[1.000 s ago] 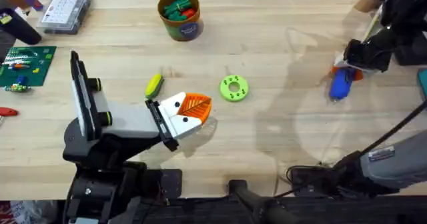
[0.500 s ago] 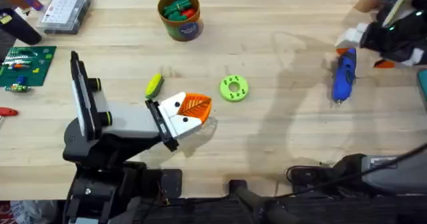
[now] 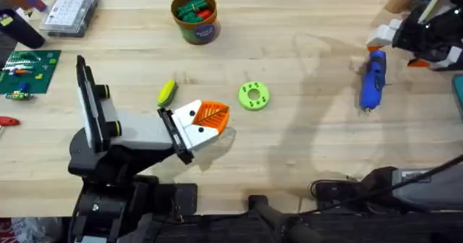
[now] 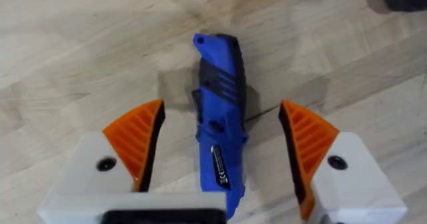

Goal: Pick up the gripper from the table and insert it into the empty holder that is missing its gripper. Then pick up a screw, insert it into the mounting hole, and use the screwdriver to tighten it. Finally, clean up the table by picking up the vegetable and placing it into the bucket.

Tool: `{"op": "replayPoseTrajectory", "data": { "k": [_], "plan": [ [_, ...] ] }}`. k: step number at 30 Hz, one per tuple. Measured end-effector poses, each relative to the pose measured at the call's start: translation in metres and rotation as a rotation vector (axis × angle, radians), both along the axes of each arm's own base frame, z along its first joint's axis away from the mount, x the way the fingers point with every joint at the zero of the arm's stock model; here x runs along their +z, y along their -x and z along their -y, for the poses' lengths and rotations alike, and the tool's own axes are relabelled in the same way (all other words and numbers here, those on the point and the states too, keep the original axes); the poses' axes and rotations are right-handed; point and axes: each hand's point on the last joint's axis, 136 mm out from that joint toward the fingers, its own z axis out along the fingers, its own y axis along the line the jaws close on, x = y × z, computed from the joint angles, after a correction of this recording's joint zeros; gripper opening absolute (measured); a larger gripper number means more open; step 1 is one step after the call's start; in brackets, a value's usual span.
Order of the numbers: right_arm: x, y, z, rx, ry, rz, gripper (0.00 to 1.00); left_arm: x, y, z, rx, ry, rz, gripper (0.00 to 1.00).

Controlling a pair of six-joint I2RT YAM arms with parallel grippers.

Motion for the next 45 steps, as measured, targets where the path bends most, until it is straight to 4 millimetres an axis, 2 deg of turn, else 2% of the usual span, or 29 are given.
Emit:
{"op": "replayPoseTrajectory", "data": {
  "k": [6,21,37,42,45],
  "plan": [
    [-0.009,-0.003,0.003,-0.016,-0.043,0.004,0.996,0.0,0.0,0.0,0.0,0.0,0.0,0.017],
    [-0.062,-0.009,0.005,-0.012,-0.122,-0.082,0.997,0.0,0.0,0.0,0.0,0.0,0.0,0.017],
    [-0.075,-0.012,0.009,0.001,-0.108,-0.108,0.994,0.0,0.0,0.0,0.001,0.0,0.001,0.017],
    [-0.075,-0.011,0.012,0.0,-0.095,-0.114,0.879,0.0,0.0,0.0,0.001,0.0,0.001,0.017],
    [-0.075,-0.013,0.011,0.009,-0.089,-0.112,0.71,0.0,0.0,0.0,0.001,0.0,0.001,0.017]
  ]
}}
